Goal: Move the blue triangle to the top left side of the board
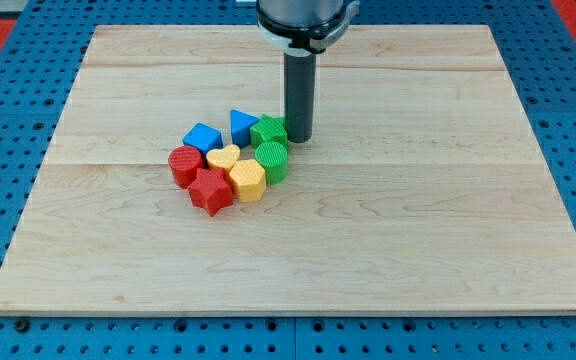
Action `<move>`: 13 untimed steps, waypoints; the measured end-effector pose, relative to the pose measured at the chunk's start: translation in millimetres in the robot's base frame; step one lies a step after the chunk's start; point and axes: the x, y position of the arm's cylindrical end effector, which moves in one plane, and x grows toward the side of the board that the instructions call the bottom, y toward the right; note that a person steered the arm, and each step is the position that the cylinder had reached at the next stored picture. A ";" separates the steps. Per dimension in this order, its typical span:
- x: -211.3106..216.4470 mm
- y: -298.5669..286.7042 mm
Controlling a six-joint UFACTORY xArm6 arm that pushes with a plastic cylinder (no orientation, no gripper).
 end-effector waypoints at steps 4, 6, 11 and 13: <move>60.3 6.5; -9.2 -59.4; -83.5 -124.8; -125.1 -109.0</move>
